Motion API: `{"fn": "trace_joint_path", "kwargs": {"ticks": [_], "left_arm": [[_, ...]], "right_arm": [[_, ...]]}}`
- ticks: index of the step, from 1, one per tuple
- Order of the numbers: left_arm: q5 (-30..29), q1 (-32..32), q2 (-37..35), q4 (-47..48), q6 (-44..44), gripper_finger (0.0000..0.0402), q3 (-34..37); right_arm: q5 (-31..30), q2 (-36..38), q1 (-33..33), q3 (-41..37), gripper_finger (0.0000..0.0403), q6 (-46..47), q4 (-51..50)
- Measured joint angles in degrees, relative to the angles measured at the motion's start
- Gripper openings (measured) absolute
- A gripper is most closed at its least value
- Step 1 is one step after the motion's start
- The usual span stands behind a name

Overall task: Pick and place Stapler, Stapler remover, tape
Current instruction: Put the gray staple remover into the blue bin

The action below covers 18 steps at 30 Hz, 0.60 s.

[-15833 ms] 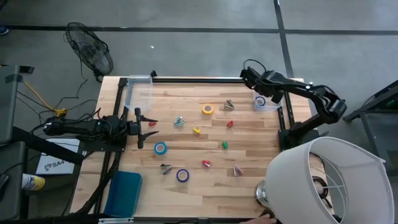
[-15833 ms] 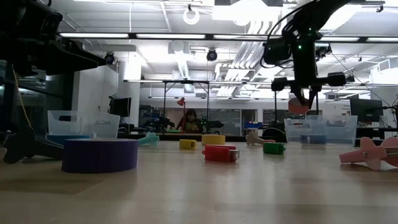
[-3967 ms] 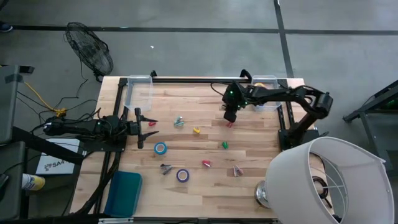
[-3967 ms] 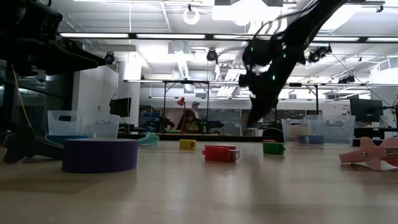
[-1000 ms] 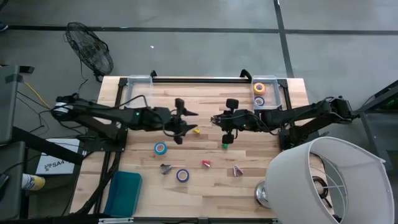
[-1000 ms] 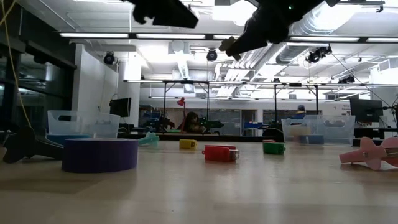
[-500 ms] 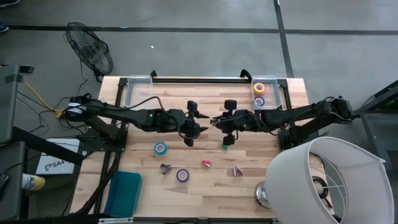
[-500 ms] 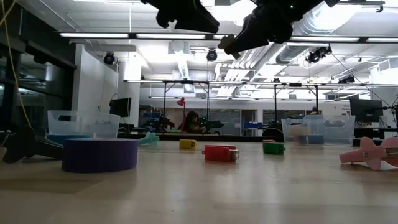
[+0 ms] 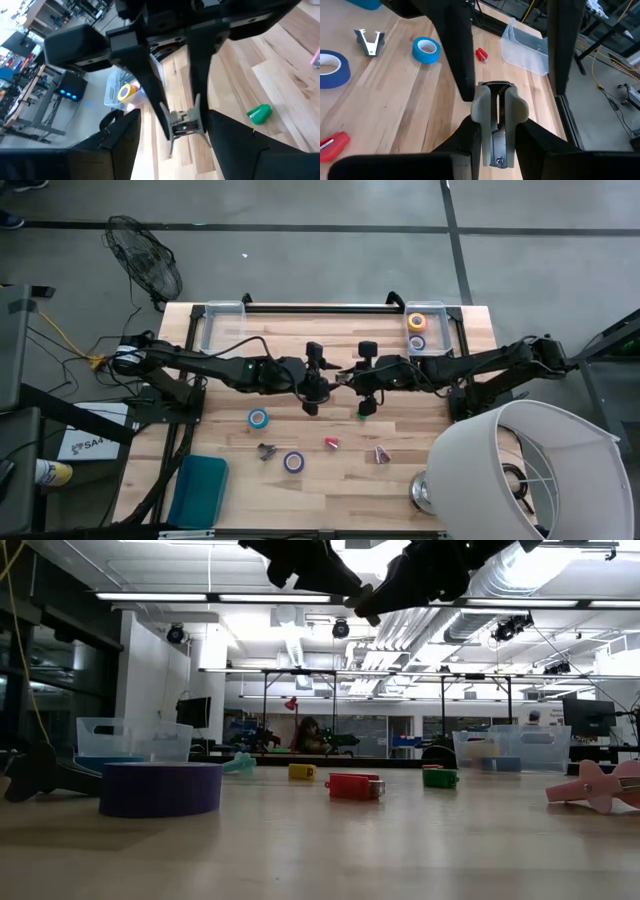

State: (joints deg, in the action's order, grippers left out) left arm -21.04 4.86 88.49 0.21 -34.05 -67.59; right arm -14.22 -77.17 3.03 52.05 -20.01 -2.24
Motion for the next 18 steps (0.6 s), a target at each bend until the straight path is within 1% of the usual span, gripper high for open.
{"fn": "trace_joint_path", "kwargs": {"ticks": [18], "left_arm": [[0.83,-0.02,-0.02,1.68,5.96,0.022,0.0]], "right_arm": [[0.5,0.0,0.02,0.0,0.0079,-4.48,2.53]]}}
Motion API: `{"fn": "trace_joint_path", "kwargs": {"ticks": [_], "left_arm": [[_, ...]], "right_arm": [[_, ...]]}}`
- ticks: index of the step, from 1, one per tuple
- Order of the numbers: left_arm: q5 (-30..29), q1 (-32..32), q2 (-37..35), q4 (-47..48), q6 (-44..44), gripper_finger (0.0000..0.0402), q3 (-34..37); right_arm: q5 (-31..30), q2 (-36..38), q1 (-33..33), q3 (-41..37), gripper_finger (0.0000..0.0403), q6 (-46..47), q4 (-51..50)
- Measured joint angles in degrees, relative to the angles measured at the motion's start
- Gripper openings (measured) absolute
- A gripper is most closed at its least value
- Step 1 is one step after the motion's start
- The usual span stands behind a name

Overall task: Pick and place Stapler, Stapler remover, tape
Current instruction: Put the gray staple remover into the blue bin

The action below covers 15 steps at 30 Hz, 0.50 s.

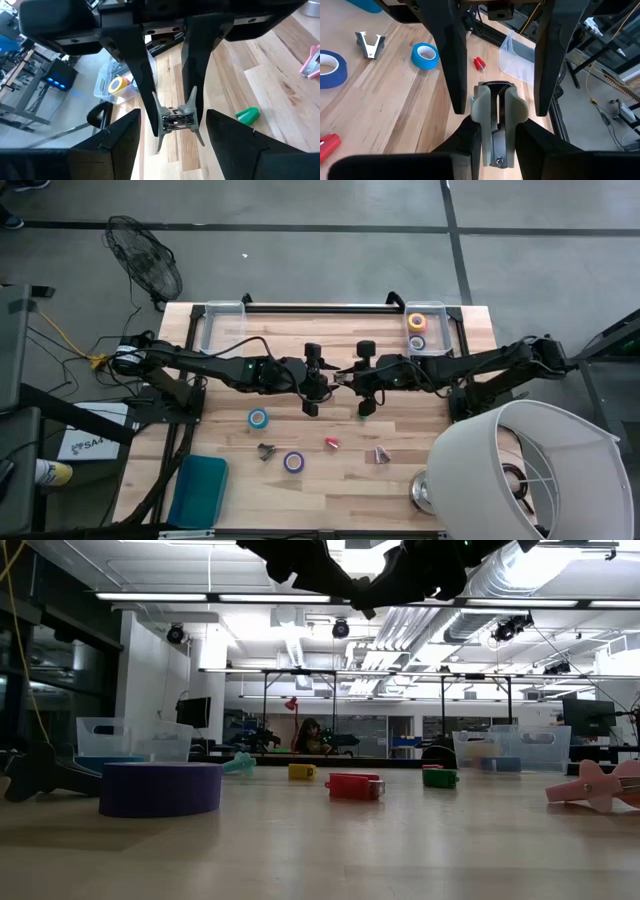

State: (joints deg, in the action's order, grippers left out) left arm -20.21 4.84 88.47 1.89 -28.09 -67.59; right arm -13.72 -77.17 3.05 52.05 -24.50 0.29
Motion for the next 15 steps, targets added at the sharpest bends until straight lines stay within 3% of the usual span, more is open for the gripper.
{"fn": "trace_joint_path", "kwargs": {"ticks": [7,15], "left_arm": [[0.02,0.02,0.0,-0.01,0.36,0.0206,0.0],[0.31,0.02,-0.02,-0.02,1.64,0.0121,0.0]], "right_arm": [[0.0,0.0,0.0,0.0,0.0079,-0.04,0.0],[-0.03,0.0,-0.02,0.0,0.0079,-0.06,-0.02]]}}
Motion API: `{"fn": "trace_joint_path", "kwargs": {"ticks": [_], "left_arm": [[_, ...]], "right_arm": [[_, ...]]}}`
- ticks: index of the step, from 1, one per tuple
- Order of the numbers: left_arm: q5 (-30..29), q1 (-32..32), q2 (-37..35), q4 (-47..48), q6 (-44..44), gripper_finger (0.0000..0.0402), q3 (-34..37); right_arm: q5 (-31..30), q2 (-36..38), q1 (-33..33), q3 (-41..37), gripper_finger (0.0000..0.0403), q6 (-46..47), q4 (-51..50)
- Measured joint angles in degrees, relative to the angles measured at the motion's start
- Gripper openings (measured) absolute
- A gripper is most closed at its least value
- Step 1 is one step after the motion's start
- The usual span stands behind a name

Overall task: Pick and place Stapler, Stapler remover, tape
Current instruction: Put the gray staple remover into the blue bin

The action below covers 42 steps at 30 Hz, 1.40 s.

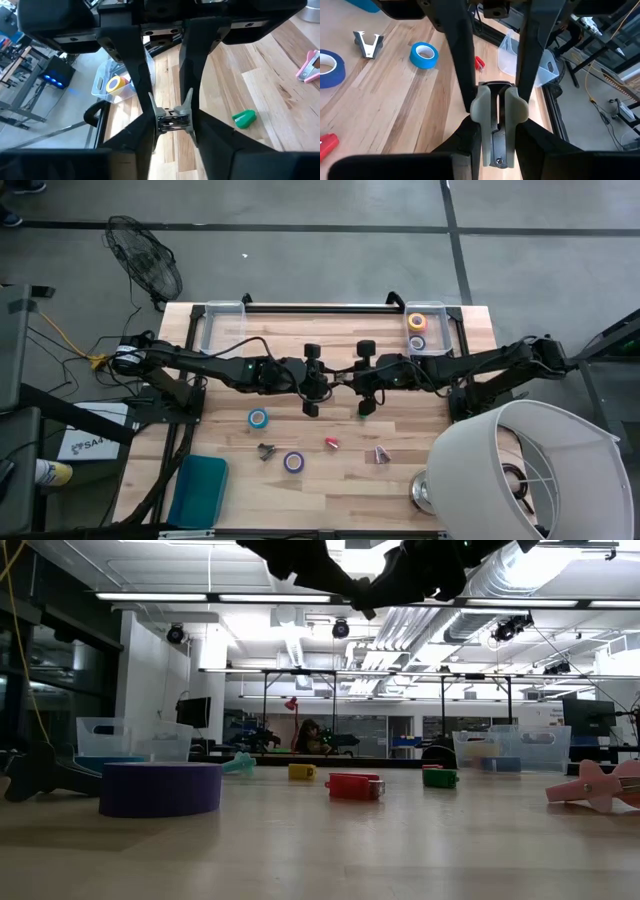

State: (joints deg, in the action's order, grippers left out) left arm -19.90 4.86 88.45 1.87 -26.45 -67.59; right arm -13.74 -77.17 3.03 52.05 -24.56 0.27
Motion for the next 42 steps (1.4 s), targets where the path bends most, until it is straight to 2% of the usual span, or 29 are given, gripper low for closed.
{"fn": "trace_joint_path", "kwargs": {"ticks": [4,13,20,25,32,37,42], "left_arm": [[0.65,-0.09,-0.01,-0.07,0.73,0.0091,0.0],[1.14,-0.04,-0.03,-0.04,1.48,0.0092,0.0],[1.46,0.02,-0.03,0.03,1.0,0.009,0.0],[0.04,0.02,-0.12,2.08,1.03,0.009,0.0],[0.37,0.07,-3.19,14.39,3.52,0.009,-0.02],[9.64,0.08,-7.17,30.44,11.26,0.009,0.02],[19.83,2.26,-10.52,47.06,21.06,0.009,0.0]], "right_arm": [[-0.39,0.0,-0.02,0.0,0.0079,0.02,-0.07],[-0.06,0.0,0.0,0.0,0.0082,0.37,-0.42],[-3.27,0.0,0.06,0.0,0.0144,6.48,-2.1],[-5.15,-0.01,0.02,0.0,0.0169,11.58,-6.11],[-3.94,-0.02,0.02,0.0,0.0176,20.7,-16.5],[-0.52,-0.02,0.02,0.0,0.0175,22.67,-22.73],[0.51,-0.02,0.02,0.0,0.0174,23.91,-23.59]]}}
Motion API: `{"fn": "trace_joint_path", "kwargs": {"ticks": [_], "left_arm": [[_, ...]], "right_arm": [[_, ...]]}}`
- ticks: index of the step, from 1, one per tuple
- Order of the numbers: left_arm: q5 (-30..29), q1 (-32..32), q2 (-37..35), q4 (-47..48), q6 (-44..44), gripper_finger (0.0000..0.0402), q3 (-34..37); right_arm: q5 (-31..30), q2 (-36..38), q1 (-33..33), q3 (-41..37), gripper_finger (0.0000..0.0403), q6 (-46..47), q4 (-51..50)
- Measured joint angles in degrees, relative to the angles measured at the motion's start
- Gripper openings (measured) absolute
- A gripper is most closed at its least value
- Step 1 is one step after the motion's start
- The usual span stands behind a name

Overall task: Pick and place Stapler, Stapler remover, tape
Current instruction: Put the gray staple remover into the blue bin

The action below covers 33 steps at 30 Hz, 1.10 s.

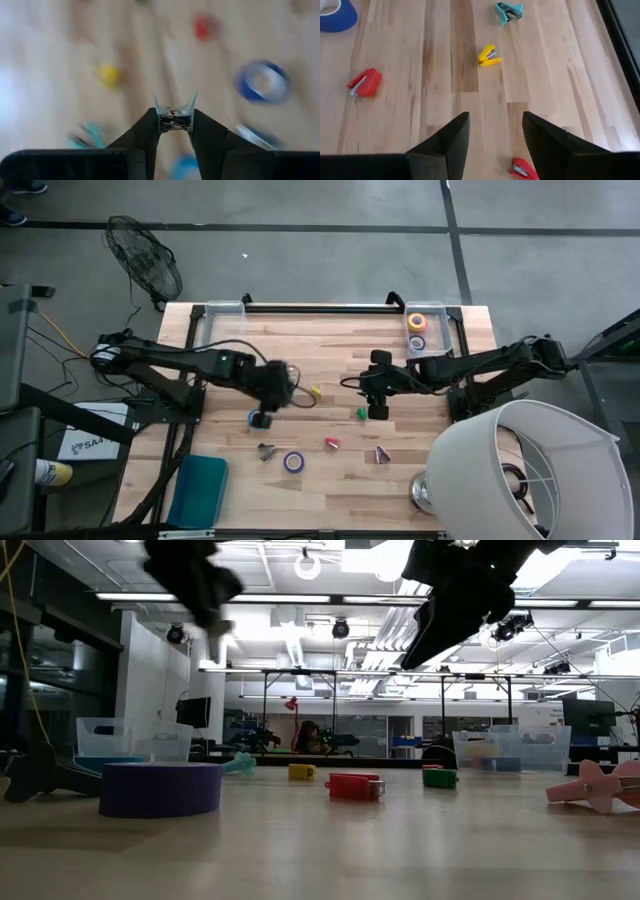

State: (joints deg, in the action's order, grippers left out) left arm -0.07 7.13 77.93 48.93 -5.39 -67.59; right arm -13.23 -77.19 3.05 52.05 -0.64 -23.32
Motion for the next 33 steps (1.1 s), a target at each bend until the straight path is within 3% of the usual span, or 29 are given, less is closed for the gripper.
{"fn": "trace_joint_path", "kwargs": {"ticks": [7,14,25,33], "left_arm": [[10.07,7.65,-1.29,15.15,18.26,0.0089,0.02],[17.95,17.73,-1.31,17.71,42.17,0.0089,0.02],[17.65,33.35,-1.16,16.74,72.56,0.0089,3.78],[17.46,38.49,-1.16,10.46,84.78,0.0089,8.49]], "right_arm": [[-0.24,0.0,0.0,0.0,0.0174,0.85,0.44],[-0.17,0.0,0.0,0.0,0.0173,1.91,0.46],[-0.07,0.0,0.0,0.0,0.0174,3.38,0.47],[-0.07,0.0,0.0,0.0,0.0174,3.23,0.47]]}}
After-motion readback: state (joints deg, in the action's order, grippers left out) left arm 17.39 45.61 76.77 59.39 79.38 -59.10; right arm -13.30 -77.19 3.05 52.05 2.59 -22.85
